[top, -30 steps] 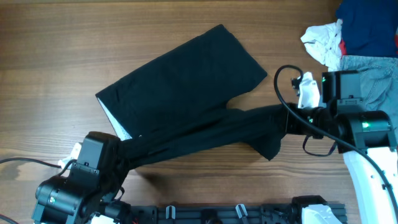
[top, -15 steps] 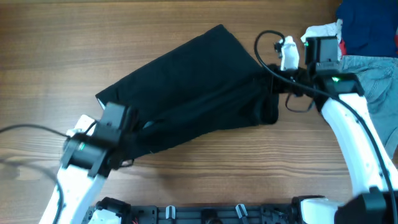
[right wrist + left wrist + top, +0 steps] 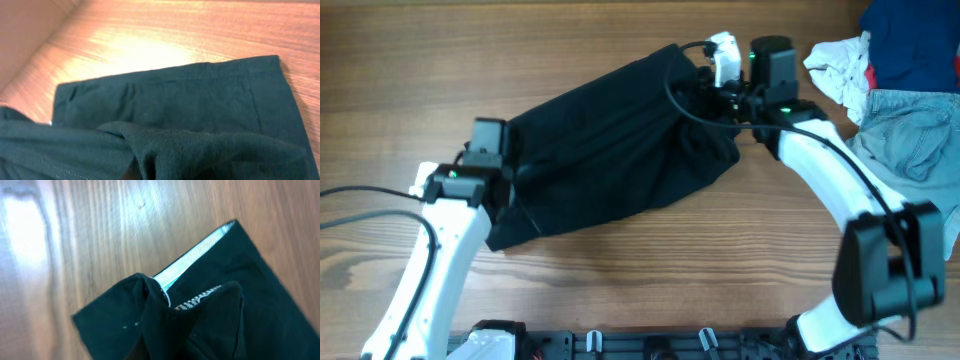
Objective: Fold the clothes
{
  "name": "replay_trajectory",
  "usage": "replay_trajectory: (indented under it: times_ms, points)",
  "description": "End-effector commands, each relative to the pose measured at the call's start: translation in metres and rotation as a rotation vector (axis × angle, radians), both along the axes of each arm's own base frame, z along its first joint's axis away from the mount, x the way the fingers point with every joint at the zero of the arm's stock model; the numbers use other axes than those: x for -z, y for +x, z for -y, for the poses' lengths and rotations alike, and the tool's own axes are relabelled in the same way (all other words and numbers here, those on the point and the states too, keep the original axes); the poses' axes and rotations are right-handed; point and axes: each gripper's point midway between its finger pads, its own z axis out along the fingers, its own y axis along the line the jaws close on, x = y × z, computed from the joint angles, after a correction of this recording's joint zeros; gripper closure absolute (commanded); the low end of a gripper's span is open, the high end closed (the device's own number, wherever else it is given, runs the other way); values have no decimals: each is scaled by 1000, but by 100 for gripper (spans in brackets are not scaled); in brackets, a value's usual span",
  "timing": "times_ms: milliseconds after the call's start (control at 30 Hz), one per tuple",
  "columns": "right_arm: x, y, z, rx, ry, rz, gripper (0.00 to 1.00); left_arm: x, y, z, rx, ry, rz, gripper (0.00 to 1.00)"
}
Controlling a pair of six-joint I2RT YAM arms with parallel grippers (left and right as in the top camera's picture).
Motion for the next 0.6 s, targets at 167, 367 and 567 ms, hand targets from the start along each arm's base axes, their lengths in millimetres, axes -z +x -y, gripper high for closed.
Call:
replay_trajectory:
  times_ms: [167, 367, 567]
  points:
    - [37, 56, 17, 150, -75, 106, 90, 23, 50, -47, -137, 184, 92, 90]
    - [23, 79, 17, 190, -30, 228, 0, 25, 96, -54, -31, 278, 163, 0]
    - [-4, 67, 13, 164, 12, 205, 0, -1, 107, -50, 169, 348, 138, 0]
